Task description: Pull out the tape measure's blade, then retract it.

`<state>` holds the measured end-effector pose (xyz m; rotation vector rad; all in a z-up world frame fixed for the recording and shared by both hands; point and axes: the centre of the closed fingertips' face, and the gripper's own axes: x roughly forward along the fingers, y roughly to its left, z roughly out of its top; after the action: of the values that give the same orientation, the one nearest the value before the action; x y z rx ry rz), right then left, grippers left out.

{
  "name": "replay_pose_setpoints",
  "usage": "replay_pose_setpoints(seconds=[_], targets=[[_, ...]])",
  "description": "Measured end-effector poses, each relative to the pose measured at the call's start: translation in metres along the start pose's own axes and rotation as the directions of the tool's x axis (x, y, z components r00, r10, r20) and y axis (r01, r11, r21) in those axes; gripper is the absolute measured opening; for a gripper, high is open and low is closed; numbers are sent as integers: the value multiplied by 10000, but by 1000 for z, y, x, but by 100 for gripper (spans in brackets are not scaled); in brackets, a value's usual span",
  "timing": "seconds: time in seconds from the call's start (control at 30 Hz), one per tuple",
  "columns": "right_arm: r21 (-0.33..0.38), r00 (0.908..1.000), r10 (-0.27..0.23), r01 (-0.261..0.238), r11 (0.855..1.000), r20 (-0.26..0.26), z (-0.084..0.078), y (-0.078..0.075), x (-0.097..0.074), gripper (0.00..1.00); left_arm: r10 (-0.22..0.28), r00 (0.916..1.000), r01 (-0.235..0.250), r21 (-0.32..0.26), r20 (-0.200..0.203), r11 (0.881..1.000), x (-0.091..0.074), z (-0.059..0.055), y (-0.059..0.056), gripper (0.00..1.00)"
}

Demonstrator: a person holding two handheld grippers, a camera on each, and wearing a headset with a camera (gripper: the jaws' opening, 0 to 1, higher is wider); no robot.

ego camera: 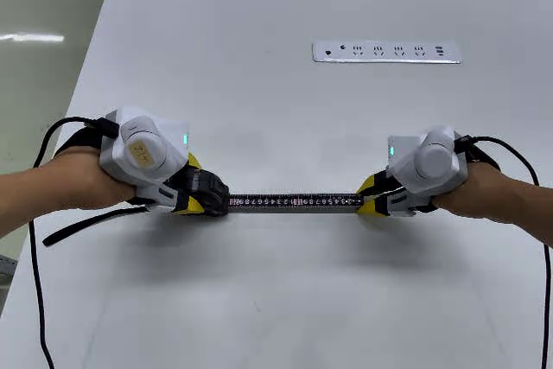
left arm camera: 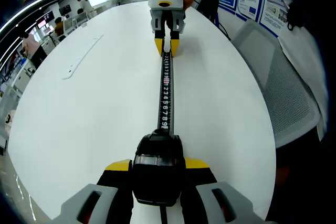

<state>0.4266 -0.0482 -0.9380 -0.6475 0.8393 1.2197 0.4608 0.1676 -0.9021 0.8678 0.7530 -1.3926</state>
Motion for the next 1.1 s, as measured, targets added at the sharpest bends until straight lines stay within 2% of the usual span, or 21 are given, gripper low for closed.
replay_pose_setpoints(seconds=[0.1,0.53,1.1], targets=[[72,10000,-2,2,10000,-25,-8,-2,-5,11,-32,10000,32,22,-30,10000,1,0,0,31],[99,9999,-31,32,9999,-114,-18,-4,-13,11,-74,9999,75,103,-68,9999,0,1,-1,31],[132,9995,16,-12,9999,-303,-16,-3,-13,13,-48,10000,47,172,37,9998,0,1,-2,32]])
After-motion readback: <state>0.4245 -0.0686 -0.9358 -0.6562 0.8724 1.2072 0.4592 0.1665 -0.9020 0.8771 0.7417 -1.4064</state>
